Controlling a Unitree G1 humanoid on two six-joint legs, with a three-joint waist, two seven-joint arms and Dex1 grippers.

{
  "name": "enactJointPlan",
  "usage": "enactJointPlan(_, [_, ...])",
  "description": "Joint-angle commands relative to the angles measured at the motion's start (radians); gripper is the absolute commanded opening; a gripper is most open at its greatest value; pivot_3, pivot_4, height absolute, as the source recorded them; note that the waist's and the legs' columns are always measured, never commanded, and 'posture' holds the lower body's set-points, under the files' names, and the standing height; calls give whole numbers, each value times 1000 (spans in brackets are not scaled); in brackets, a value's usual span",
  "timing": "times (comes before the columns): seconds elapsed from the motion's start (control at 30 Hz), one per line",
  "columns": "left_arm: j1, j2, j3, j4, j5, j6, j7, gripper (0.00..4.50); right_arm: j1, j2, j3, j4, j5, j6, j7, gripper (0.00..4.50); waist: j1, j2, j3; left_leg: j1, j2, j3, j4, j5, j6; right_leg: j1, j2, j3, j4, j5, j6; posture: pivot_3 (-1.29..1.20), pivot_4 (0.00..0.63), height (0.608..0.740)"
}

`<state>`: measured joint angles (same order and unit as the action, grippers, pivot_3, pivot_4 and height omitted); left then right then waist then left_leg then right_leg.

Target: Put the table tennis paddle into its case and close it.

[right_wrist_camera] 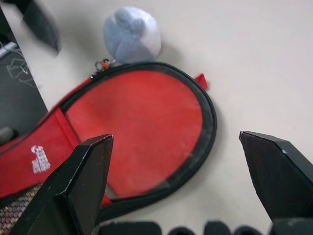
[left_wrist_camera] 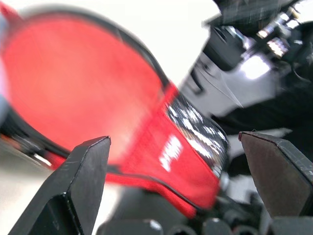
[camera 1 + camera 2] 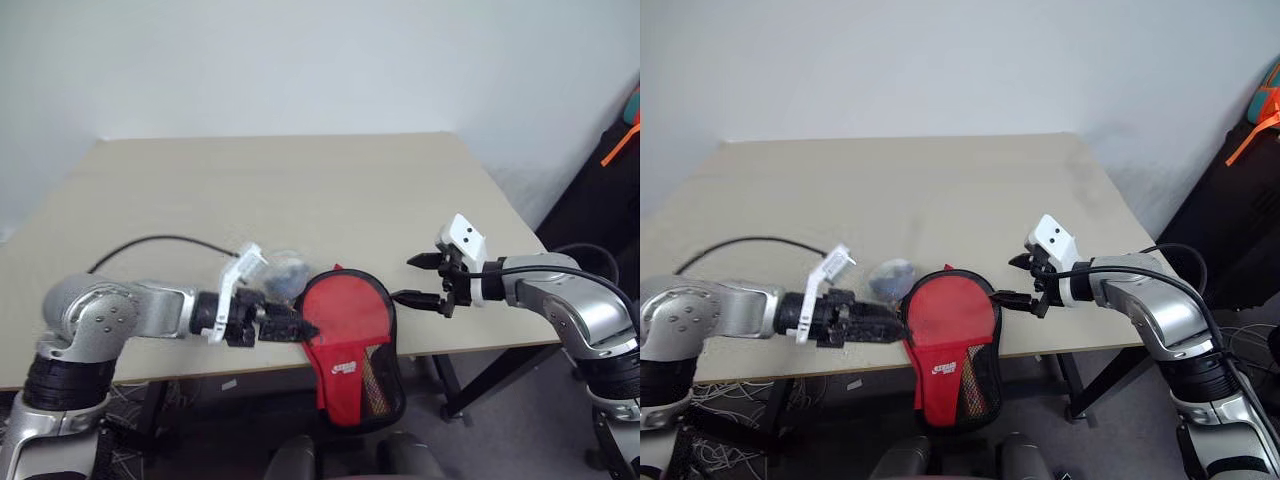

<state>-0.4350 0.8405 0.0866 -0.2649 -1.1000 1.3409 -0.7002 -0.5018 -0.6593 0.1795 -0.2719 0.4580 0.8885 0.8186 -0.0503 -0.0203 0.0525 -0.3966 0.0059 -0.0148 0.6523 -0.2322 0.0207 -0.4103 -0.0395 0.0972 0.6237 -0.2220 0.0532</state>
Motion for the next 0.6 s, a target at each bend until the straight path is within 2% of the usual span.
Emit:
enactJointPlan(0.03, [-91,-32,37,98,153,-239,-26,4482,-77,85,-17,46,-34,-5,-95,4500,0,0,0,0,0,0,0,0,-1,0,0,0,0,1,-1,0,0,739])
enactJointPlan(0.13, [-105,-61,-12,202,351,-457,-2,4482,-101,140,6,71,-66,-15,-133,4500,0,0,0,0,0,1,0,1,0,1,0,-1,0,1,-1,0,0,739])
enactJointPlan(0.2, [-74,-75,-59,262,515,-680,-11,4482,-111,169,16,80,-80,-17,-149,4500,0,0,0,0,0,1,-2,1,1,1,0,0,-1,1,-1,0,0,739])
enactJointPlan(0.27, [-41,-110,-70,330,592,-805,-16,4482,-120,200,16,94,-85,-17,-162,4500,0,0,0,-1,0,2,-4,1,0,0,0,0,-1,1,-1,0,0,739])
enactJointPlan(0.37, [-5,-169,-76,423,663,-911,-9,4482,-126,235,32,113,-99,-21,-171,4500,1,0,0,-2,0,2,-5,1,1,-2,0,0,-1,5,-2,0,0,739])
enactJointPlan(0.6, [19,-308,-86,519,730,-984,-5,4482,-137,317,68,167,-124,-31,-182,4500,3,0,0,-2,1,1,1,2,2,1,1,-1,1,4,2,0,0,739])
